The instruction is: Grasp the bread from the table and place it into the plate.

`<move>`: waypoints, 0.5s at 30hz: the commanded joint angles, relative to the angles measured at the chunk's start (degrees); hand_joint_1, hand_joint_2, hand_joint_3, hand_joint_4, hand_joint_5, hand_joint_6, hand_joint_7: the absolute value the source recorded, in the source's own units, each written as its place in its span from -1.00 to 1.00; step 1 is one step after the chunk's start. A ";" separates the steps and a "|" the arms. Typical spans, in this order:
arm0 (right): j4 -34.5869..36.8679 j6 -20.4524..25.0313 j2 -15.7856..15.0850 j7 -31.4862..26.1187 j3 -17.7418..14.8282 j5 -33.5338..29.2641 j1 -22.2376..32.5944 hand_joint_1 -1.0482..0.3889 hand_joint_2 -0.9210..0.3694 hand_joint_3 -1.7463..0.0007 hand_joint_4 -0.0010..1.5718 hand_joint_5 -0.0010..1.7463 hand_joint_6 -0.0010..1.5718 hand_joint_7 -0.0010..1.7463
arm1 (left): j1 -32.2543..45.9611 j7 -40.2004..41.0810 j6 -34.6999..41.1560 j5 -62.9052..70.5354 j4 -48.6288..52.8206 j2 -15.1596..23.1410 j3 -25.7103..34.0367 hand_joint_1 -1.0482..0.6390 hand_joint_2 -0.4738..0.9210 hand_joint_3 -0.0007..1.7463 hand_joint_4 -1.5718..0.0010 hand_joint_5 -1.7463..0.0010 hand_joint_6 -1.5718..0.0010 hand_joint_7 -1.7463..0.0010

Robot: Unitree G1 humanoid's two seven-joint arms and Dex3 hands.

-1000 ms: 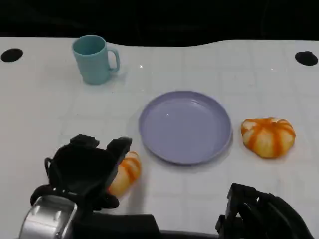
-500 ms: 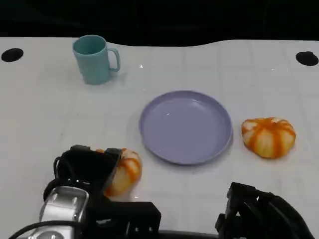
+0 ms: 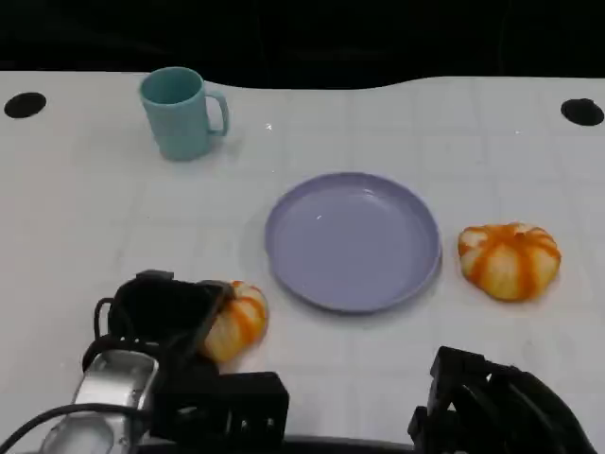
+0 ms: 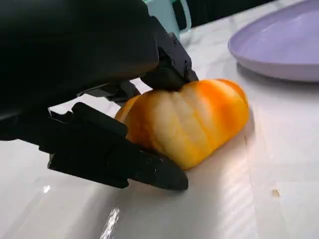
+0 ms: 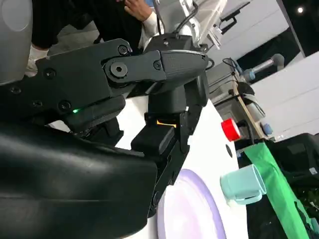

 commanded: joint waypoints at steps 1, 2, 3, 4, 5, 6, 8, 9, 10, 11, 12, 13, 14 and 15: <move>-0.30 -0.18 -0.53 0.05 -0.53 0.29 0.28 -0.54 -1.00 0.72 0.10 0.85 -0.03 0.61 | 0.40 5.55 -3.77 -2.14 5.09 2.52 -1.07 -0.15 1.00 -0.77 -0.08 -0.37 -0.42 0.89; -0.30 -0.16 -0.52 0.06 -0.55 0.34 0.27 -0.54 -1.00 0.72 0.10 0.85 -0.03 0.61 | 0.37 8.46 -4.96 -2.23 6.18 2.86 -1.32 -0.14 1.00 -0.77 -0.09 -0.54 -0.49 0.88; -0.33 -0.05 -0.51 0.05 -0.58 0.43 0.27 -0.54 -1.00 0.72 0.10 0.85 -0.03 0.61 | 0.29 10.97 -5.83 -2.14 7.23 3.13 -1.64 -0.13 1.00 -0.75 -0.07 -0.68 -0.53 0.87; -0.34 0.03 -0.50 0.04 -0.61 0.50 0.27 -0.53 -1.00 0.72 0.10 0.85 -0.03 0.62 | 0.15 12.75 -6.41 -2.15 8.08 3.33 -1.94 -0.12 1.00 -0.70 -0.01 -0.85 -0.53 0.87; -0.33 0.04 -0.53 0.06 -0.63 0.50 0.26 -0.53 -1.00 0.72 0.10 0.85 -0.03 0.62 | -0.03 15.01 -7.10 -2.11 9.04 3.50 -2.24 -0.11 1.00 -0.67 0.01 -0.91 -0.54 0.86; -0.31 0.01 -0.56 0.09 -0.65 0.50 0.24 -0.53 -1.00 0.72 0.10 0.85 -0.03 0.62 | -0.22 17.17 -7.68 -2.10 9.92 3.59 -2.50 -0.11 1.00 -0.65 0.01 -0.96 -0.55 0.85; -0.30 0.00 -0.61 0.09 -0.70 0.49 0.18 -0.53 -1.00 0.72 0.10 0.85 -0.03 0.62 | -0.44 21.02 -9.16 -2.52 10.96 3.79 -2.66 -0.09 1.00 -0.60 0.01 -0.99 -0.35 0.36; -0.37 0.05 -0.58 0.02 -0.73 0.53 0.19 -0.53 -1.00 0.72 0.10 0.85 -0.03 0.62 | -0.48 22.97 -9.89 -2.70 11.11 3.93 -2.63 -0.08 1.00 -0.59 0.01 -1.00 -0.15 -0.01; -0.42 0.09 -0.55 -0.04 -0.75 0.57 0.21 -0.53 -1.00 0.72 0.10 0.85 -0.03 0.62 | -0.54 24.30 -10.40 -2.84 11.27 4.04 -2.63 -0.07 1.00 -0.60 0.02 -1.00 0.00 -0.36; -0.43 0.09 -0.56 -0.03 -0.77 0.60 0.23 -0.53 -1.00 0.72 0.10 0.85 -0.03 0.63 | -0.51 25.21 -10.65 -2.94 10.97 4.15 -2.54 -0.07 1.00 -0.61 0.03 -1.00 0.06 -0.49; -0.41 0.11 -0.56 -0.03 -0.79 0.61 0.25 -0.53 -1.00 0.72 0.10 0.85 -0.03 0.62 | -0.40 26.01 -11.03 -3.20 10.41 4.29 -2.30 -0.07 1.00 -0.61 0.04 -1.00 0.09 -0.57; -0.39 0.10 -0.59 -0.03 -0.79 0.59 0.25 -0.53 -1.00 0.72 0.10 0.85 -0.04 0.62 | -0.32 26.61 -11.46 -3.53 10.04 4.38 -2.07 -0.05 1.00 -0.61 0.05 -1.00 0.15 -0.72; -0.37 0.08 -0.62 -0.01 -0.77 0.53 0.25 -0.53 -1.00 0.72 0.09 0.86 -0.04 0.62 | -0.22 27.37 -12.15 -4.07 9.73 4.45 -1.73 -0.03 0.99 -0.62 0.05 -1.00 0.18 -0.79; -0.35 0.05 -0.62 0.04 -0.76 0.55 0.25 -0.53 -1.00 0.71 0.09 0.86 -0.04 0.63 | 0.01 27.96 -12.65 -4.73 9.06 4.51 -1.26 -0.02 0.98 -0.62 0.04 -1.00 0.20 -0.86</move>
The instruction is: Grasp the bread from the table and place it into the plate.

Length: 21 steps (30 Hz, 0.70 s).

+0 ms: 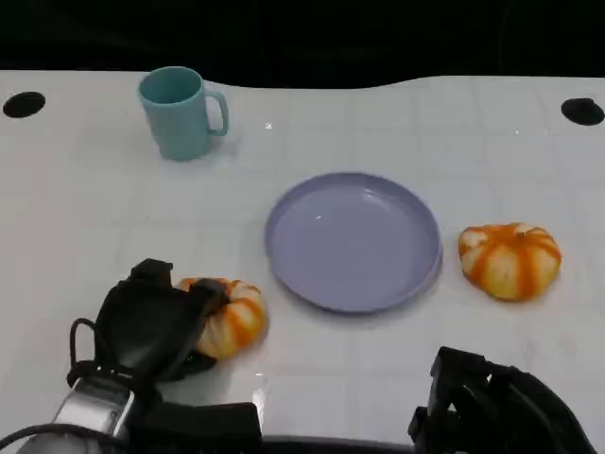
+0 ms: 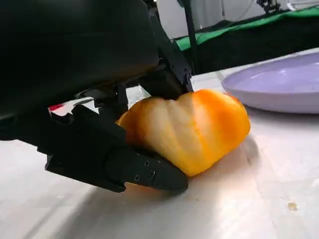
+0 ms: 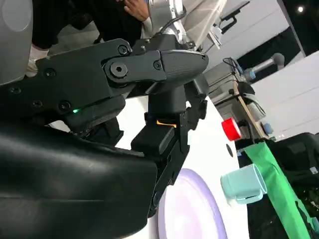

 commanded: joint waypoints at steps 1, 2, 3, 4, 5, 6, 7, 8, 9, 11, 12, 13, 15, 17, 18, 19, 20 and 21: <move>-0.33 0.00 -0.62 0.09 -0.74 0.52 0.22 -0.53 -1.00 0.71 0.09 0.86 -0.04 0.63 | 1.04 3.39 -2.02 -2.58 -1.81 1.61 1.38 -0.01 0.98 -0.62 0.04 -1.00 0.22 -0.93; -0.27 0.01 -0.62 0.14 -0.75 0.55 0.21 -0.53 -1.00 0.71 0.09 0.86 -0.04 0.63 | 1.25 3.15 -1.88 -2.96 -2.71 1.75 1.65 0.00 0.98 -0.61 0.04 -1.00 0.24 -0.97; -0.08 -0.16 -0.66 0.29 -0.75 0.50 0.22 -0.53 -1.00 0.71 0.09 0.86 -0.04 0.63 | 1.52 2.55 -1.44 -3.15 -3.83 1.89 1.85 0.00 0.98 -0.61 0.04 -1.00 0.25 -0.98; 0.04 -0.26 -0.72 0.41 -0.76 0.46 0.22 -0.53 -1.00 0.71 0.09 0.86 -0.04 0.63 | 1.78 2.33 -1.03 -3.13 -5.08 2.01 2.11 0.00 0.99 -0.60 0.04 -1.00 0.26 -0.99; 0.06 -0.28 -0.73 0.51 -0.76 0.52 0.31 -0.53 -1.00 0.71 0.09 0.86 -0.04 0.63 | 2.15 2.00 -0.61 -3.08 -6.58 2.15 2.42 0.01 0.97 -0.61 0.04 -1.00 0.26 -1.00; 0.05 -0.29 -0.73 0.58 -0.77 0.58 0.39 -0.54 -1.00 0.71 0.09 0.85 -0.04 0.63 | 2.48 1.62 -0.26 -3.06 -7.80 2.25 2.67 0.01 0.96 -0.61 0.05 -1.00 0.27 -1.00; -0.12 -0.18 -0.72 0.52 -0.77 0.64 0.53 -0.54 -1.00 0.71 0.09 0.85 -0.04 0.63 | 2.87 0.89 -0.12 -3.49 -9.31 2.34 3.10 0.01 0.96 -0.61 0.05 -1.00 0.27 -1.00; -0.42 0.00 -0.68 0.29 -0.77 0.68 0.73 -0.54 -1.00 0.71 0.09 0.85 -0.04 0.63 | 3.23 0.46 -0.23 -3.97 -10.70 2.45 3.54 0.01 0.96 -0.60 0.04 -1.00 0.27 -1.00; -0.60 0.04 -0.64 0.26 -0.76 0.76 0.90 -0.54 -1.00 0.72 0.09 0.85 -0.04 0.62 | 3.54 -0.06 -0.13 -4.32 -12.35 2.60 3.96 0.02 0.93 -0.60 0.02 -1.00 0.26 -1.00; -0.80 0.10 -0.57 0.20 -0.73 0.87 1.08 -0.53 -1.00 0.73 0.09 0.85 -0.04 0.61 | 3.94 -0.91 0.24 -4.44 -14.80 2.91 4.46 0.03 0.90 -0.61 0.00 -1.00 0.25 -1.00; -0.85 0.05 -0.52 0.11 -0.65 0.78 1.12 -0.53 -1.00 0.73 0.09 0.85 -0.04 0.61 | 4.03 -1.34 0.43 -4.31 -15.92 3.15 4.67 0.03 0.88 -0.61 0.00 -1.00 0.25 -1.00; -0.91 0.04 -0.49 -0.02 -0.58 0.67 1.14 -0.53 -1.00 0.73 0.09 0.85 -0.04 0.61 | 4.08 -1.75 0.52 -4.23 -16.83 3.37 4.85 0.02 0.86 -0.61 -0.01 -1.00 0.24 -1.00; -1.06 0.14 -0.42 -0.30 -0.36 0.43 1.13 -0.53 -1.00 0.72 0.09 0.85 -0.04 0.60 | 4.02 -2.47 0.43 -4.26 -18.62 3.82 5.39 0.02 0.84 -0.62 -0.02 -1.00 0.23 -1.00; -1.15 0.22 -0.39 -0.48 -0.19 0.30 1.09 -0.54 -1.00 0.71 0.10 0.85 -0.03 0.61 | 3.96 -2.96 0.38 -4.24 -19.84 4.04 5.87 0.04 0.80 -0.61 -0.05 -1.00 0.20 -1.00; -1.17 0.23 -0.39 -0.53 -0.15 0.28 1.09 -0.54 -1.00 0.71 0.10 0.85 -0.03 0.61 | 3.98 -3.11 0.39 -4.21 -20.12 4.06 5.99 0.04 0.79 -0.61 -0.05 -1.00 0.20 -1.00; -1.12 0.30 -0.33 -0.55 -0.06 0.32 1.07 -0.54 -1.00 0.71 0.10 0.85 -0.03 0.61 | 3.78 -4.20 0.81 -4.39 -21.14 4.01 6.29 0.04 0.79 -0.60 -0.05 -1.00 0.20 -1.00; -1.03 0.33 -0.26 -0.53 0.01 0.38 1.04 -0.54 -1.00 0.71 0.10 0.85 -0.02 0.62 | 3.52 -4.98 0.97 -4.65 -21.87 3.93 6.56 0.03 0.71 -0.42 -0.06 -1.00 0.18 -0.98; -0.98 0.38 -0.20 -0.52 0.06 0.45 1.03 -0.54 -1.00 0.71 0.10 0.85 -0.02 0.62 | 3.31 -5.50 0.95 -4.93 -22.37 3.83 6.81 0.03 0.53 -0.12 -0.07 -1.00 0.17 -0.99</move>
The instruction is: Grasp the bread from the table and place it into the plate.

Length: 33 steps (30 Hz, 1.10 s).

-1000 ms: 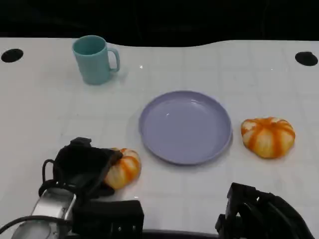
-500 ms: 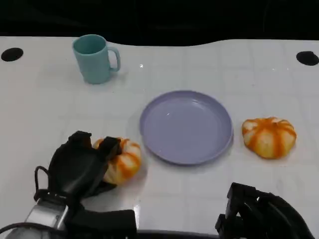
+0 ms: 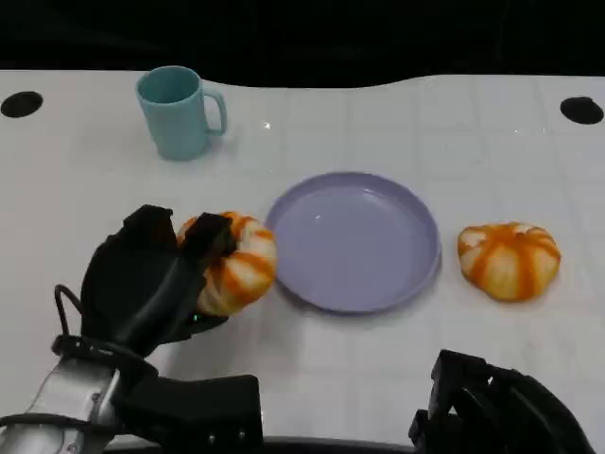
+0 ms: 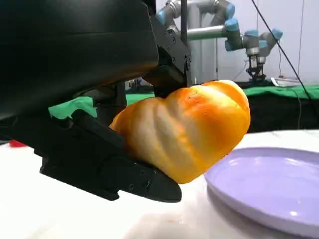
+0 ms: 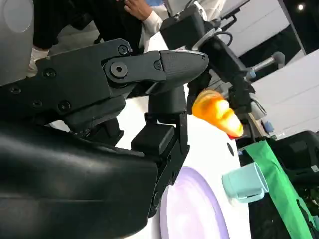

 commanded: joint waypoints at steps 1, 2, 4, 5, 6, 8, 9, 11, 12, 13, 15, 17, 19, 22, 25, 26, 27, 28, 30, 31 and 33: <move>-0.30 0.39 -0.10 -0.24 -0.06 0.39 0.33 -0.54 -1.00 0.71 0.10 0.85 -0.02 0.62 | -0.75 -3.14 0.61 -1.12 -3.01 0.66 1.65 0.04 0.46 0.00 -0.07 -1.00 0.17 -0.99; -0.07 0.32 -0.06 -0.06 -0.09 0.50 0.31 -0.53 -1.00 0.71 0.10 0.85 -0.03 0.62 | -1.44 -3.53 0.45 -1.10 -2.97 0.42 1.57 0.04 0.41 0.10 -0.08 -1.00 0.16 -0.99; 0.20 0.50 0.04 0.04 -0.19 0.74 0.29 -0.53 -1.00 0.71 0.09 0.85 -0.04 0.62 | -2.78 -4.03 0.14 -0.73 -2.64 0.08 1.18 0.05 0.31 0.20 -0.10 -1.00 0.11 -0.95; 0.24 0.53 0.13 -0.05 -0.18 0.74 0.33 -0.53 -1.00 0.72 0.09 0.85 -0.03 0.62 | -3.56 -4.46 0.16 -0.51 -2.39 -0.19 0.88 0.06 0.28 0.20 -0.11 -1.00 0.10 -0.95; 0.23 0.71 0.17 -0.15 -0.17 0.75 0.37 -0.53 -1.00 0.73 0.10 0.85 -0.03 0.62 | -4.27 -4.67 0.07 -0.46 -2.00 -0.52 0.63 0.07 0.29 0.15 -0.10 -1.00 0.12 -0.98; 0.16 0.81 0.26 -0.28 -0.07 0.61 0.50 -0.53 -1.00 0.73 0.10 0.84 -0.03 0.63 | -5.53 -5.33 0.37 -0.17 -1.45 -1.22 0.12 0.08 0.29 0.10 -0.10 -1.00 0.13 -0.99; 0.14 0.85 0.29 -0.26 -0.06 0.58 0.54 -0.54 -1.00 0.73 0.10 0.84 -0.03 0.63 | -5.82 -5.47 0.45 -0.08 -1.30 -1.39 0.01 0.09 0.29 0.09 -0.10 -1.00 0.13 -1.00; -0.09 0.91 0.18 0.02 -0.10 0.72 0.83 -0.53 -1.00 0.72 0.09 0.84 -0.03 0.63 | -6.92 -4.98 -0.61 -0.74 -0.04 -2.33 -0.41 0.09 0.30 0.08 -0.11 -1.00 0.13 -1.00; -0.27 0.90 -0.02 0.07 -0.10 0.60 0.98 -0.52 -1.00 0.72 0.09 0.84 -0.04 0.62 | -7.48 -5.26 -1.05 -1.31 0.55 -2.94 -0.58 0.09 0.32 0.08 -0.11 -1.00 0.12 -1.00; -0.40 0.81 -0.18 0.18 -0.13 0.54 1.11 -0.53 -1.00 0.72 0.09 0.83 -0.04 0.62 | -8.00 -5.59 -1.24 -1.57 1.04 -3.46 -0.78 0.08 0.32 0.08 -0.11 -1.00 0.12 -1.00; -0.55 0.80 -0.42 0.40 -0.26 0.62 1.22 -0.53 -1.00 0.72 0.09 0.83 -0.04 0.61 | -8.96 -6.39 -1.35 -2.34 2.09 -4.53 -0.99 0.08 0.31 0.08 -0.10 -1.00 0.12 -1.00; -0.59 0.90 -0.55 0.71 -0.44 0.92 1.25 -0.52 -1.00 0.72 0.09 0.82 -0.04 0.60 | -10.27 -6.73 -1.42 -3.02 3.79 -5.79 -1.28 0.09 0.31 0.09 -0.10 -1.00 0.12 -1.00; -0.51 0.76 -0.70 0.83 -0.50 0.81 1.22 -0.52 -1.00 0.73 0.10 0.82 -0.03 0.59 | -11.94 -6.29 -1.74 -3.19 6.33 -6.99 -1.80 0.10 0.32 0.10 -0.11 -1.00 0.12 -1.00; -0.33 0.96 -0.89 0.93 -0.56 0.82 1.09 -0.52 -1.00 0.72 0.10 0.82 -0.03 0.58 | -14.43 -5.74 -2.12 -3.37 10.38 -8.72 -2.53 0.10 0.31 0.09 -0.12 -1.00 0.13 -1.00; 0.14 1.01 -0.89 1.25 -0.61 0.98 0.87 -0.51 -1.00 0.72 0.10 0.82 -0.03 0.58 | -16.80 -4.96 -2.75 -3.39 14.39 -10.15 -3.30 0.08 0.33 0.10 -0.13 -1.00 0.13 -1.00; 0.28 1.01 -0.86 1.29 -0.61 0.98 0.80 -0.51 -1.00 0.73 0.10 0.82 -0.03 0.58 | -17.60 -4.72 -3.12 -3.57 15.77 -10.61 -3.47 0.08 0.33 0.10 -0.14 -1.00 0.13 -1.00; 0.40 1.04 -0.83 1.30 -0.59 0.99 0.71 -0.51 -1.00 0.73 0.10 0.82 -0.03 0.58 | -18.42 -4.50 -3.48 -3.79 17.16 -11.07 -3.62 0.06 0.34 0.10 -0.14 -1.00 0.13 -1.00; 0.54 1.09 -0.80 1.33 -0.57 1.02 0.63 -0.52 -1.00 0.74 0.10 0.81 -0.03 0.57 | -19.25 -4.34 -3.69 -3.97 18.53 -11.49 -3.81 0.05 0.36 0.08 -0.14 -1.00 0.13 -1.00; 0.80 1.04 -0.79 1.49 -0.53 1.06 0.48 -0.52 -1.00 0.74 0.10 0.81 -0.03 0.57 | -21.41 -3.41 -4.39 -4.38 22.42 -12.55 -4.37 0.04 0.38 0.00 -0.14 -1.00 0.13 -1.00; 0.87 0.88 -0.78 1.59 -0.51 1.02 0.47 -0.52 -1.00 0.74 0.10 0.81 -0.03 0.57 | -22.37 -3.23 -4.61 -4.63 24.15 -13.05 -4.61 0.04 0.39 -0.02 -0.15 -1.00 0.13 -1.00; 0.81 0.76 -0.78 1.74 -0.48 0.98 0.54 -0.52 -1.00 0.74 0.10 0.81 -0.03 0.58 | -24.20 -3.99 -4.40 -5.10 27.21 -14.04 -5.22 0.03 0.43 -0.06 -0.15 -1.00 0.10 -0.93</move>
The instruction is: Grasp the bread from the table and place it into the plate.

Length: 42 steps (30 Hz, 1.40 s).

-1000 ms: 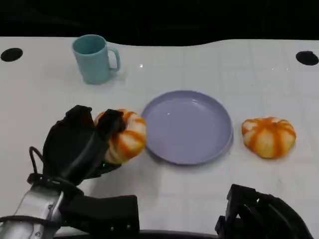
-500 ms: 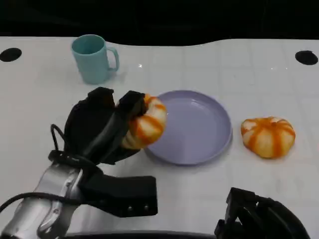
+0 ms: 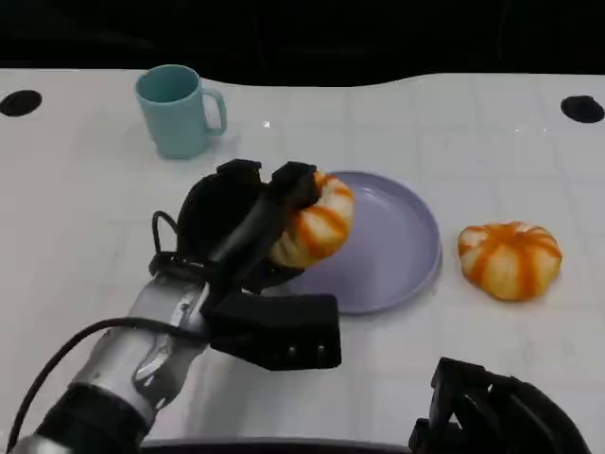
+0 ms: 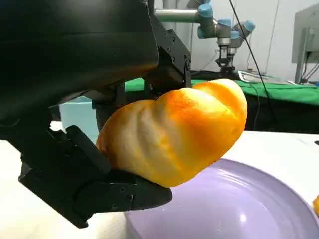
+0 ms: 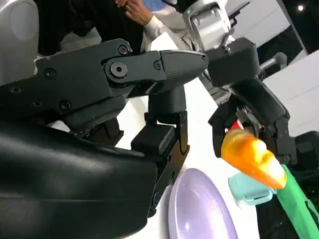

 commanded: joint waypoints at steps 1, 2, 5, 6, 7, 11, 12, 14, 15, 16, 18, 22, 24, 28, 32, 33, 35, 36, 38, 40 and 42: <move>0.28 -0.31 -0.55 0.77 -0.42 0.43 0.07 -0.53 -1.00 0.74 0.10 0.81 -0.03 0.58 | -4.63 0.31 -0.01 -0.88 6.39 -1.58 -1.06 0.01 0.48 -0.10 -0.15 -1.00 0.09 -0.88; 0.16 -0.31 -0.53 0.73 -0.40 0.39 0.15 -0.53 -1.00 0.74 0.10 0.81 -0.03 0.58 | -5.40 0.78 -0.14 -0.76 7.82 -1.98 -1.49 0.00 0.50 -0.11 -0.15 -1.00 0.08 -0.86; 0.05 -0.25 -0.46 0.86 -0.37 0.50 0.22 -0.53 -1.00 0.75 0.10 0.81 -0.02 0.58 | -7.66 3.20 -1.68 -0.65 12.48 -3.29 -2.56 0.00 0.50 -0.15 -0.17 -1.00 0.03 -0.76; 0.02 -0.23 -0.45 0.83 -0.34 0.47 0.24 -0.54 -1.00 0.75 0.10 0.81 -0.02 0.57 | -8.20 3.72 -2.07 -0.80 13.63 -3.61 -2.77 0.00 0.50 -0.16 -0.18 -1.00 -0.01 -0.65; -0.05 -0.02 -0.41 0.71 -0.33 0.52 0.23 -0.54 -1.00 0.75 0.10 0.80 -0.02 0.56 | -8.91 3.99 -2.14 -0.84 14.94 -4.07 -3.06 0.01 0.50 -0.18 -0.18 -1.00 -0.04 -0.54; -0.20 0.01 -0.36 0.29 -0.10 0.07 0.17 -0.54 -1.00 0.75 0.11 0.80 0.00 0.56 | -11.50 3.90 -1.76 -0.88 19.48 -5.74 -4.11 -0.04 0.60 -0.39 -0.16 -1.00 -0.17 -0.12; -0.24 -0.05 -0.33 0.20 -0.05 -0.03 0.16 -0.54 -1.00 0.75 0.11 0.80 0.00 0.56 | -11.92 3.85 -1.71 -0.91 20.19 -5.96 -4.31 -0.05 0.64 -0.45 -0.15 -1.00 -0.20 -0.02; -0.35 -0.08 -0.27 0.09 0.02 -0.09 0.17 -0.54 -1.00 0.75 0.11 0.80 0.00 0.57 | -12.60 3.01 -1.73 -1.32 21.23 -6.38 -4.53 -0.05 0.69 -0.51 -0.13 -1.00 -0.24 0.06; -0.40 -0.11 -0.24 0.01 0.06 -0.14 0.18 -0.54 -1.00 0.74 0.11 0.80 0.00 0.57 | -12.81 2.79 -2.00 -1.57 21.58 -6.44 -4.61 -0.05 0.70 -0.52 -0.12 -1.00 -0.25 0.07; -0.38 -0.08 -0.17 0.00 0.05 -0.04 0.17 -0.54 -1.00 0.74 0.11 0.80 0.00 0.57 | -13.03 1.88 -2.53 -2.24 21.95 -6.52 -4.52 -0.05 0.71 -0.54 -0.11 -1.00 -0.25 0.08; -0.34 0.05 -0.16 -0.13 0.06 -0.04 0.13 -0.54 -1.00 0.74 0.10 0.81 0.00 0.59 | -13.32 0.49 -3.17 -3.49 22.45 -6.70 -4.39 -0.10 0.82 -0.77 -0.06 -0.73 -0.33 0.38; -0.48 -0.09 -0.28 -0.25 0.21 -0.35 0.08 -0.56 -1.00 0.74 0.10 0.82 -0.02 0.61 | -13.60 -1.43 -3.60 -3.96 22.26 -6.31 -5.15 -0.12 0.96 -0.92 0.13 -0.53 -0.15 0.77; -0.61 0.20 -0.27 -0.37 0.13 -0.20 0.11 -0.56 -1.00 0.74 0.09 0.82 -0.02 0.61 | -13.74 -3.94 -3.36 -3.95 21.57 -5.87 -5.76 -0.17 0.99 -0.92 0.24 -0.20 0.04 0.89; -0.22 0.00 -0.23 -0.10 -0.02 0.00 -0.06 -0.55 -1.00 0.75 0.09 0.82 -0.02 0.60 | -13.53 -9.40 -0.58 -3.79 18.92 -5.30 -6.47 -0.44 1.00 -0.89 0.50 0.63 0.52 0.99; 0.15 -0.27 -0.18 0.26 -0.13 0.16 -0.24 -0.54 -1.00 0.74 0.09 0.82 -0.02 0.60 | -12.88 -13.04 2.33 -2.57 15.40 -4.21 -7.88 -0.64 1.00 -0.83 0.79 0.84 0.80 1.00; 0.11 -0.26 -0.22 0.20 -0.12 0.08 -0.23 -0.55 -1.00 0.74 0.10 0.82 -0.02 0.60 | -12.70 -13.56 2.78 -2.44 14.75 -4.03 -8.02 -0.66 1.00 -0.82 0.82 0.86 0.83 1.00; 0.18 -0.29 -0.28 0.21 -0.15 0.00 -0.24 -0.55 -1.00 0.74 0.10 0.82 -0.01 0.59 | -12.32 -14.47 3.57 -1.85 13.25 -3.47 -8.40 -0.69 1.00 -0.79 0.86 0.88 0.86 1.00; 0.32 -0.36 -0.27 0.33 -0.20 0.06 -0.28 -0.55 -1.00 0.74 0.10 0.82 -0.01 0.59 | -12.04 -14.50 3.91 -1.60 12.46 -3.17 -8.54 -0.70 1.00 -0.78 0.87 0.88 0.87 1.00; 0.54 -0.47 -0.20 0.61 -0.30 0.27 -0.37 -0.54 -1.00 0.74 0.10 0.81 -0.01 0.59 | -11.44 -13.28 4.27 -1.00 11.36 -2.71 -8.77 -0.71 1.00 -0.77 0.83 0.86 0.84 0.98; 0.91 -0.74 -0.10 0.86 -0.39 0.33 -0.57 -0.53 -1.00 0.74 0.09 0.81 -0.02 0.59 | -10.88 -12.66 4.05 -1.01 10.50 -2.24 -8.69 -0.70 1.00 -0.77 0.75 0.82 0.80 0.97; 1.54 -1.54 -0.02 1.17 -0.36 0.01 -0.78 -0.53 -1.00 0.73 0.09 0.81 -0.02 0.59 | -10.12 -12.87 3.49 -2.07 9.48 -1.85 -8.03 -0.66 1.00 -0.78 0.62 0.77 0.70 0.93</move>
